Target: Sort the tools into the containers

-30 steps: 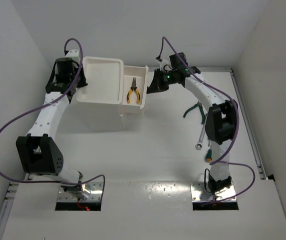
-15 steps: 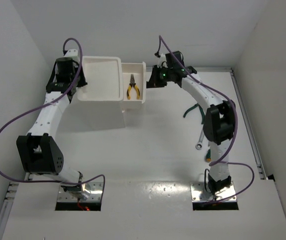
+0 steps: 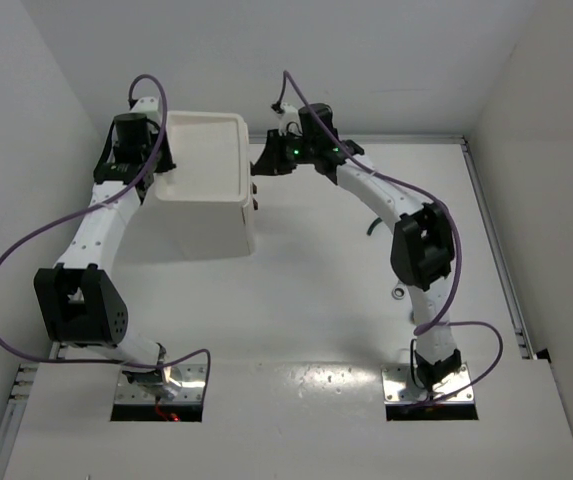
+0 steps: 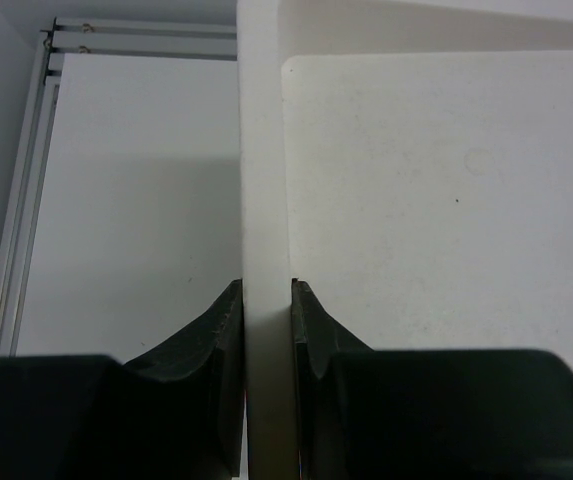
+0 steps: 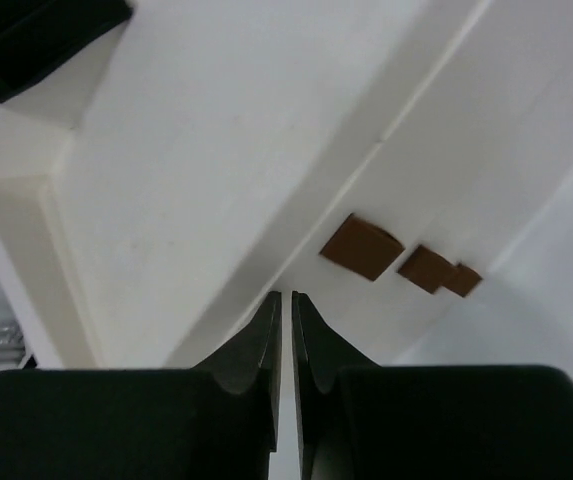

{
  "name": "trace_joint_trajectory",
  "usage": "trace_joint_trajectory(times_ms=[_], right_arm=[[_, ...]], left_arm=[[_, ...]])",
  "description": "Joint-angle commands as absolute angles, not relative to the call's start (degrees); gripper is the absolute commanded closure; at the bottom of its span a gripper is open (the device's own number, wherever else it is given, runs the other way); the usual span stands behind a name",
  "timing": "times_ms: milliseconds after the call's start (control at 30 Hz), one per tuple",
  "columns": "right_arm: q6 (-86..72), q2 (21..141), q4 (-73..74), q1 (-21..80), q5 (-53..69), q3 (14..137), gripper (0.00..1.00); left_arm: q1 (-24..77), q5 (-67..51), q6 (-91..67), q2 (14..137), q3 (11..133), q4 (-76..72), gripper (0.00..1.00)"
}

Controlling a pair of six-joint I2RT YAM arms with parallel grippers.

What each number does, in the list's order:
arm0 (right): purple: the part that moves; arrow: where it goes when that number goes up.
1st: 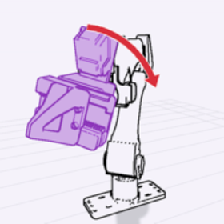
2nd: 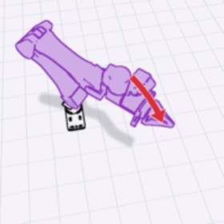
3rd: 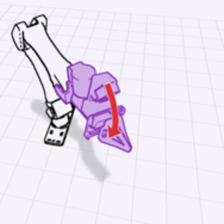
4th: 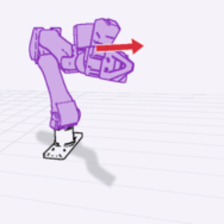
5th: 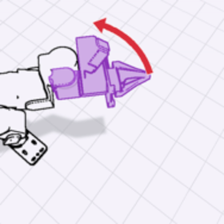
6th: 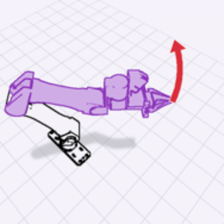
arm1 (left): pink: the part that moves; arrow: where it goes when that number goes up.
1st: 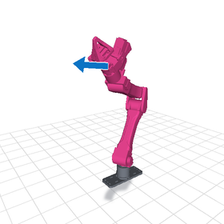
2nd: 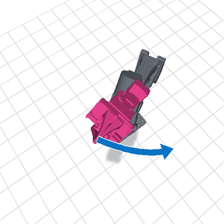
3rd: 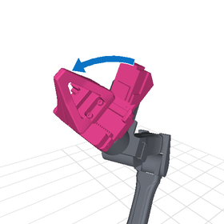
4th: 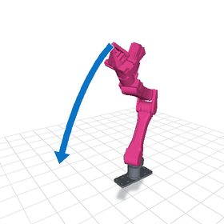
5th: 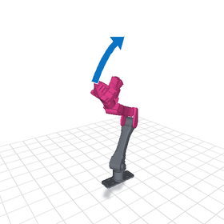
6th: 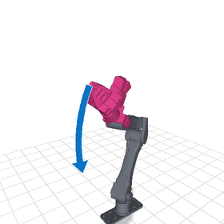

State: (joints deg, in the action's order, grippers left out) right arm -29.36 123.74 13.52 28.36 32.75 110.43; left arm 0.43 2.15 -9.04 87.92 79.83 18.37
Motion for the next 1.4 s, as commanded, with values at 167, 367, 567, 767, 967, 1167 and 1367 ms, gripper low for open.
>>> trace_joint_trajectory(times_ms=[167, 367, 567, 767, 967, 1167, 1367], right_arm=[[-31.2, 123.6, 7.2, 31.4, 40.5, 113.4, 0.83], [-31.5, 121.8, 5.8, 30.4, 39.4, 111.1, 0.52], [-24.6, 113.0, -0.4, 23.0, 49.3, 101.1, 0.48], [-20.1, 113.1, -8.0, 15.7, 67.5, 91.3, 0.48], [9.3, 121.4, 13.2, 14.5, 69.3, 101.0, 0.48], [13.3, 127.0, 13.4, 17.3, 70.4, 105.5, 0.48], [14.4, 128.1, 6.2, 20.4, 69.2, 103.7, 0.48]], left_arm=[[4.0, -8.9, -10.2, 93.7, 78.0, 28.7, 1.0], [4.5, -8.4, -10.2, 94.2, 78.7, 28.7, 1.0], [4.5, -12.5, -7.0, 95.4, 80.1, 29.2, 0.89], [4.5, -16.1, -5.0, 95.9, 82.0, 30.5, 0.53], [4.5, -17.8, -3.7, 96.4, 82.6, 32.2, 0.41], [4.5, -14.4, -4.2, 96.4, 82.6, 32.2, 0.51], [4.5, -13.6, -4.7, 96.9, 82.6, 32.2, 0.89]])
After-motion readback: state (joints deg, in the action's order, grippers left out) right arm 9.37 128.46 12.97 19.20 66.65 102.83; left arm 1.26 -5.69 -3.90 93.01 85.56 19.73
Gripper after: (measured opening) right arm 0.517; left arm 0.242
